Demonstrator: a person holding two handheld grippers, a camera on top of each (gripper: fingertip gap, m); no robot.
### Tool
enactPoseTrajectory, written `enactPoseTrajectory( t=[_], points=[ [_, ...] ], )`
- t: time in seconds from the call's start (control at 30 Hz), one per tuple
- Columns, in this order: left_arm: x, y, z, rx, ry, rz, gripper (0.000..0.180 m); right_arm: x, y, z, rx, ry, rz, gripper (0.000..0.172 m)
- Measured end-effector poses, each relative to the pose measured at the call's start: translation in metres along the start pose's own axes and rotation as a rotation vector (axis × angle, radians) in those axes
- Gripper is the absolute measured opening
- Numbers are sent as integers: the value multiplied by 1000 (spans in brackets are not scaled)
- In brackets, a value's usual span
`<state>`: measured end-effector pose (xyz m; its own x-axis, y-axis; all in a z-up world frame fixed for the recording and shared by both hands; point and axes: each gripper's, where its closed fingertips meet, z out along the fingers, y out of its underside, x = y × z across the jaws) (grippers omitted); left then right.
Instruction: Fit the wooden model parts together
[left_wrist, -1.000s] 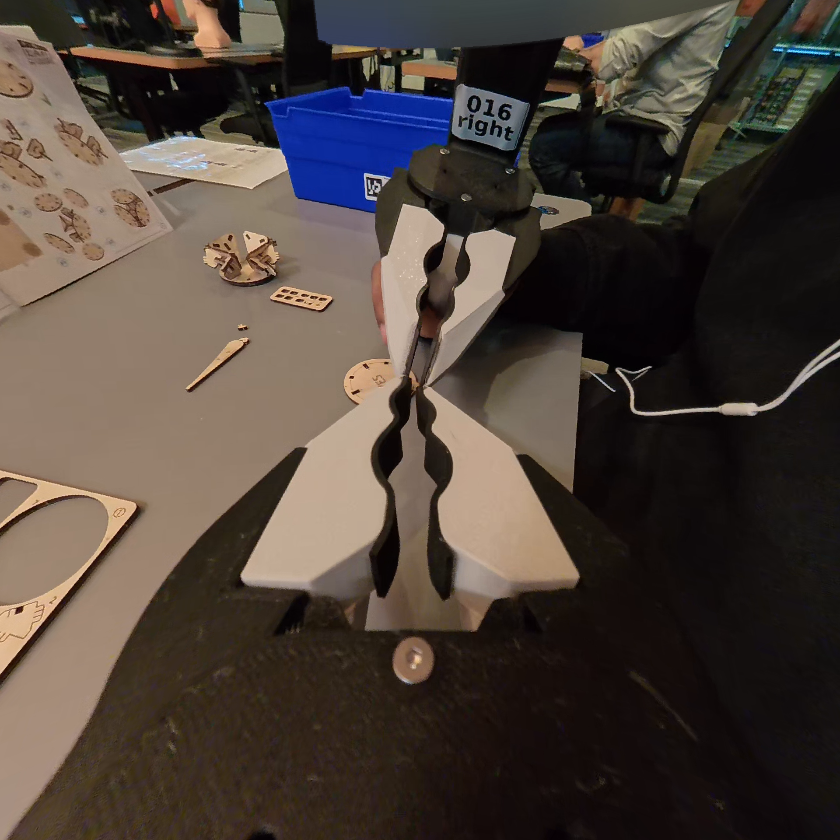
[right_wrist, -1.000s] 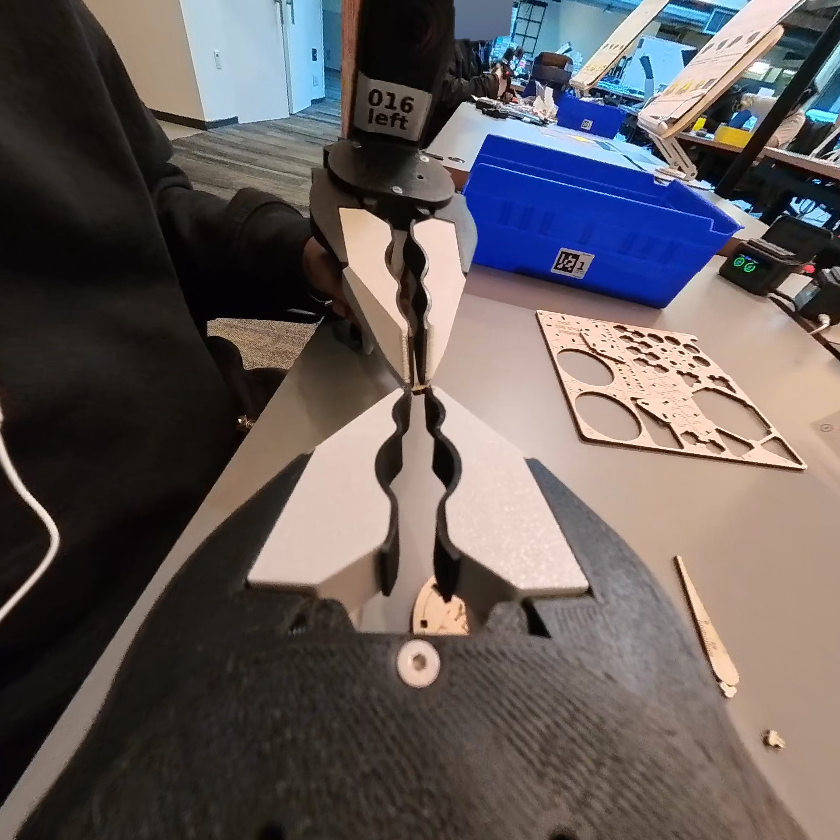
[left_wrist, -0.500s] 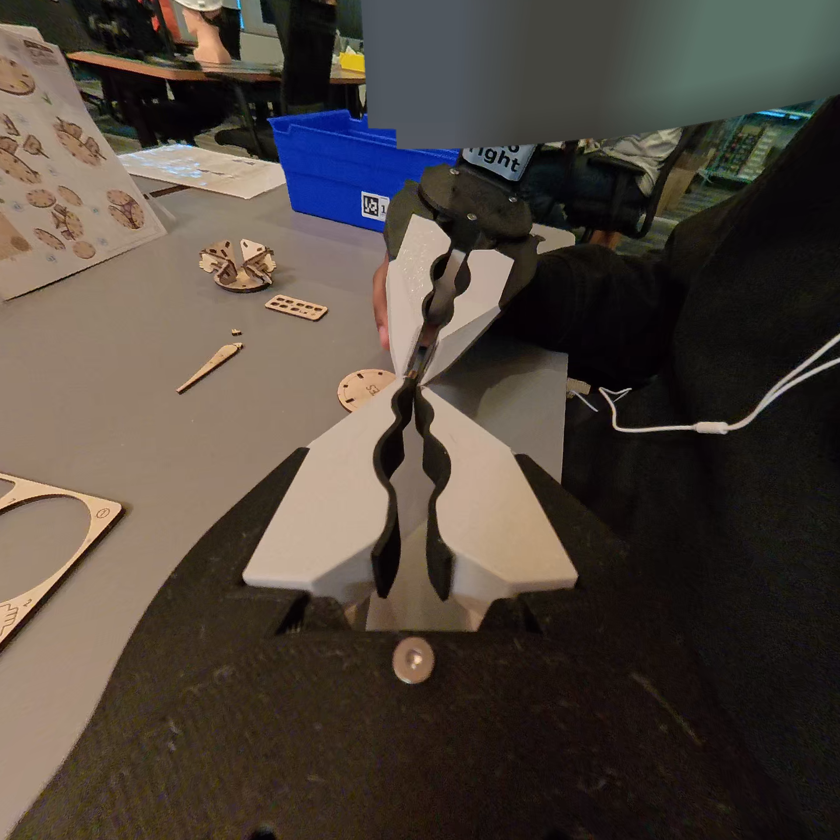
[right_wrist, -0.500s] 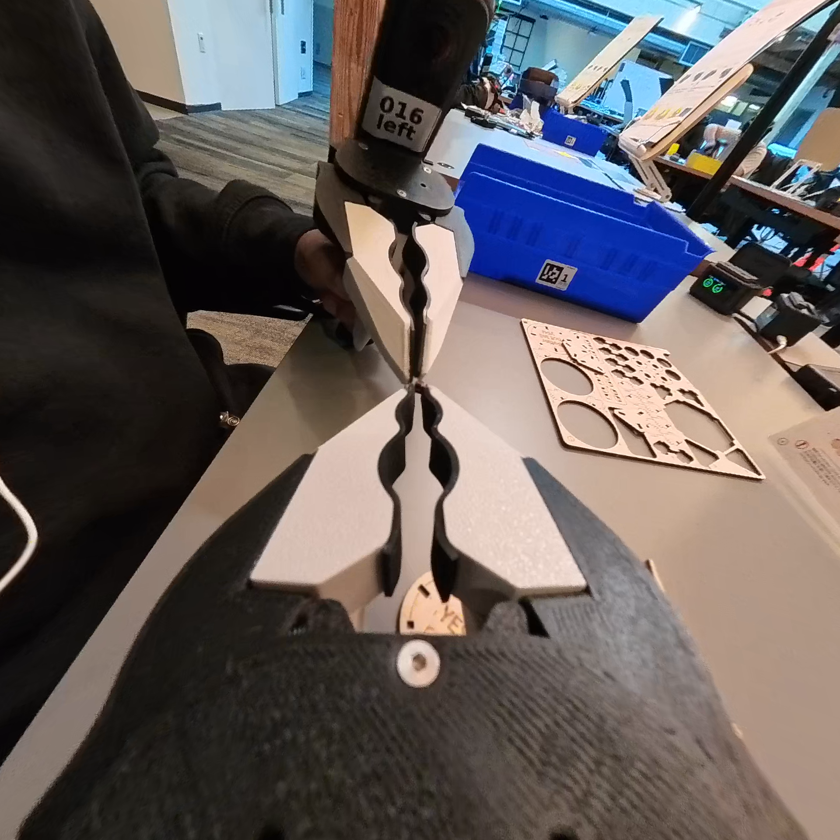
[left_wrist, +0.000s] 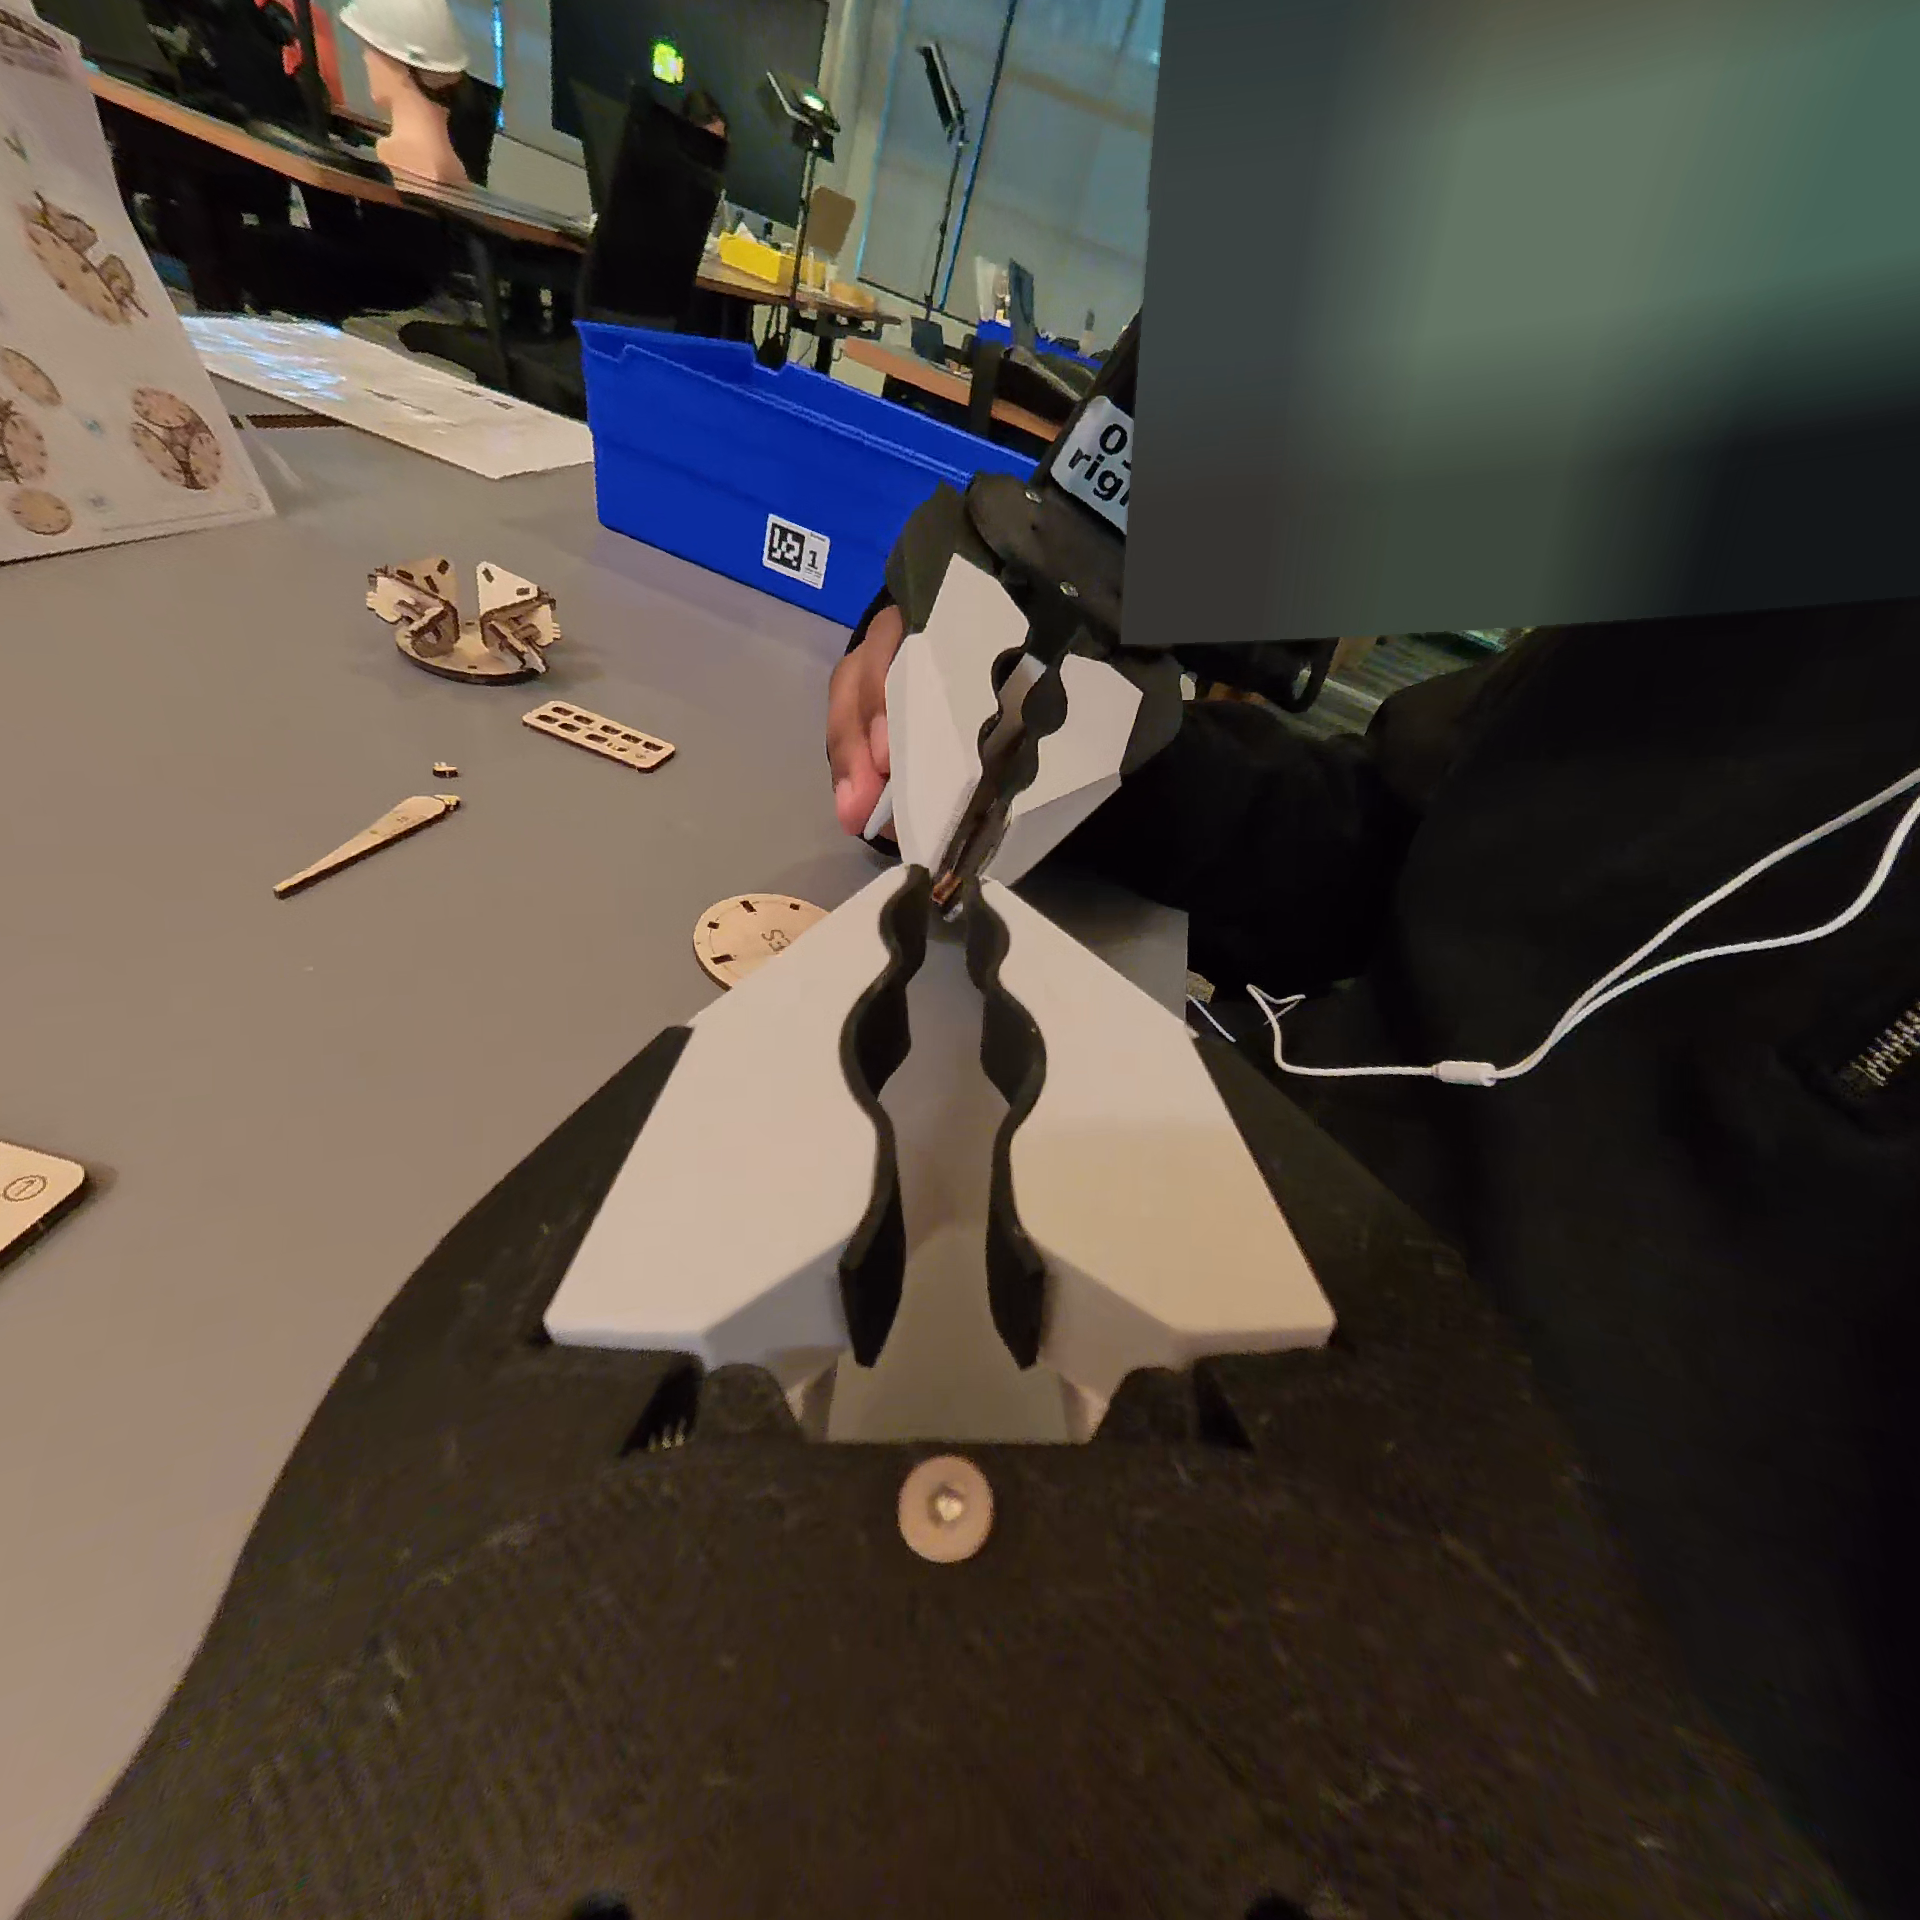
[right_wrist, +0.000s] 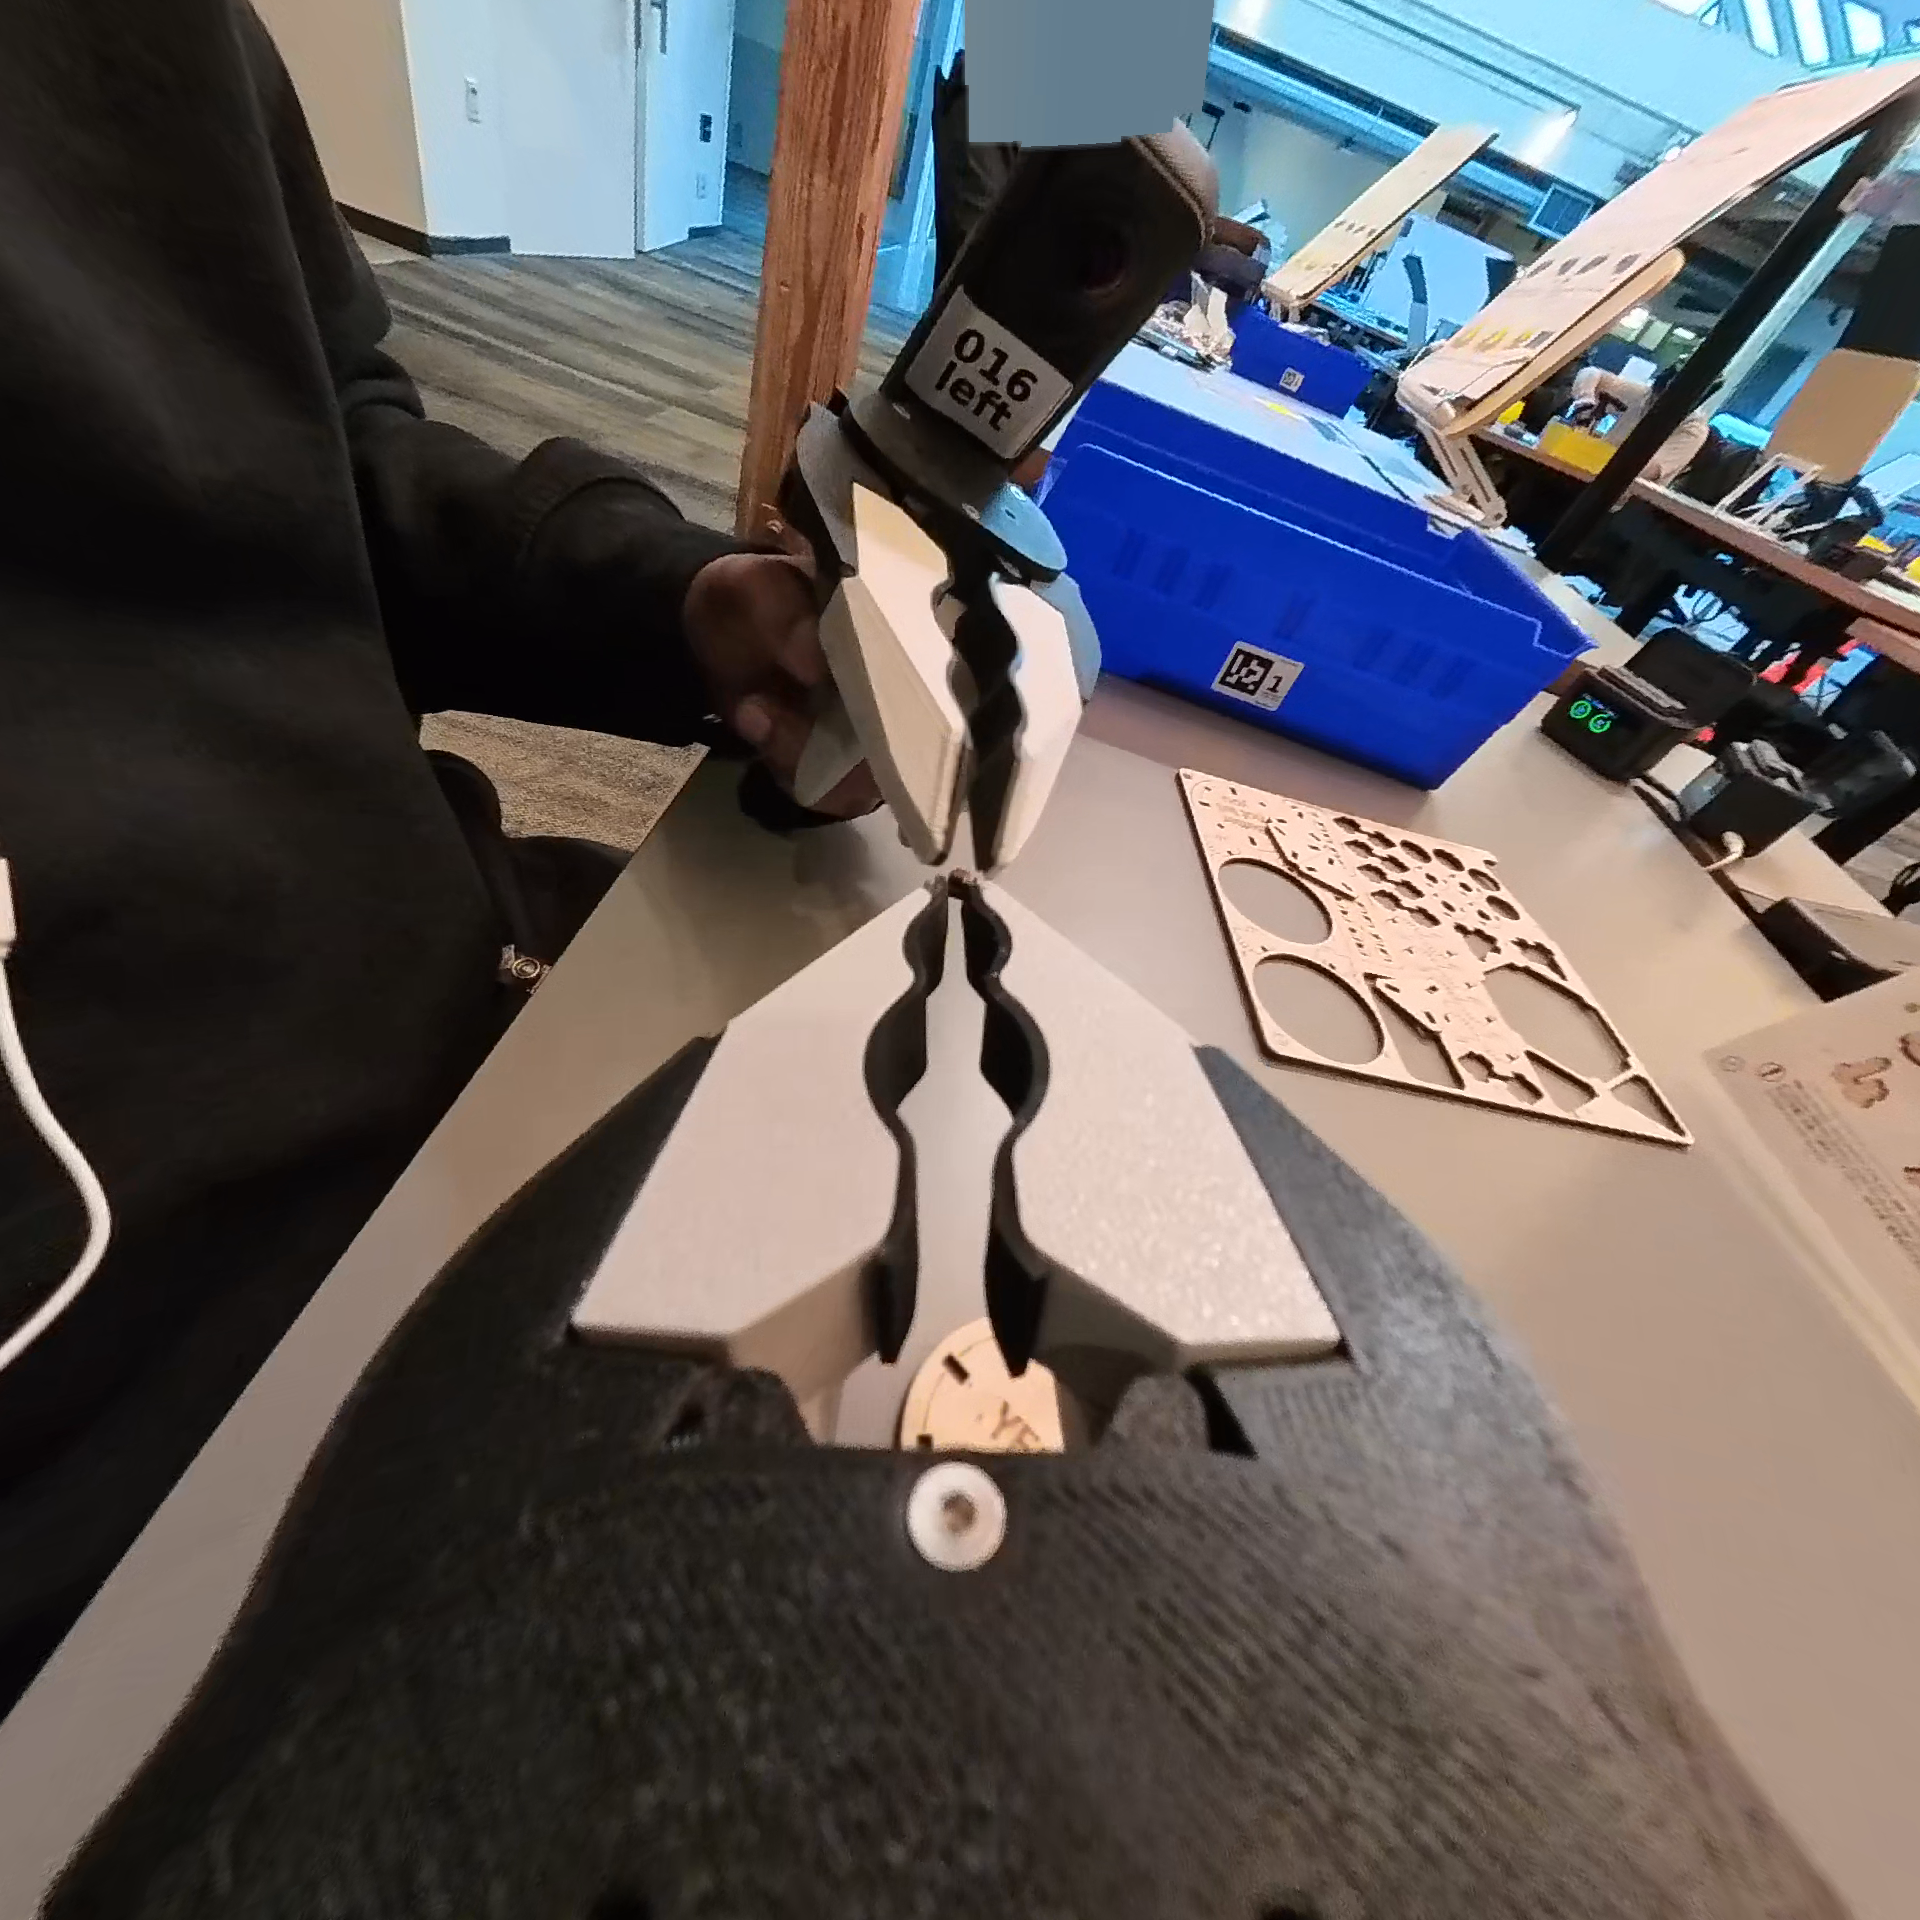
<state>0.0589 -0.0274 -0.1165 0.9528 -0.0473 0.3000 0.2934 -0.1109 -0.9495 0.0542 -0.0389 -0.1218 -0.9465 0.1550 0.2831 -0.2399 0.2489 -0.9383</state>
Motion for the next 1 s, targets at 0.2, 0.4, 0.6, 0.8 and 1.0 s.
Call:
enactPoseTrajectory(
  t=[0.2, 0.4, 0.6, 0.8, 1.0],
  points=[
    [0, 0, 0, -4, -5, 3, 1, 0, -4, -1, 26, -24, 61, 1],
    [1, 1, 1, -7, -3, 10, 0, -3, -2, 0, 16, -54, 110, 1],
    [1, 0, 0, -4, -2, 10, 0, -3, -2, 0, 25, -63, 134, 1],
    [0, -2, -1, 10, -5, 6, 0, -1, -4, -1, 44, -50, 138, 1],
    [1, 0, 0, -1, -7, 16, 0, -2, -5, -1, 59, -71, 173, 4]
  ],
)
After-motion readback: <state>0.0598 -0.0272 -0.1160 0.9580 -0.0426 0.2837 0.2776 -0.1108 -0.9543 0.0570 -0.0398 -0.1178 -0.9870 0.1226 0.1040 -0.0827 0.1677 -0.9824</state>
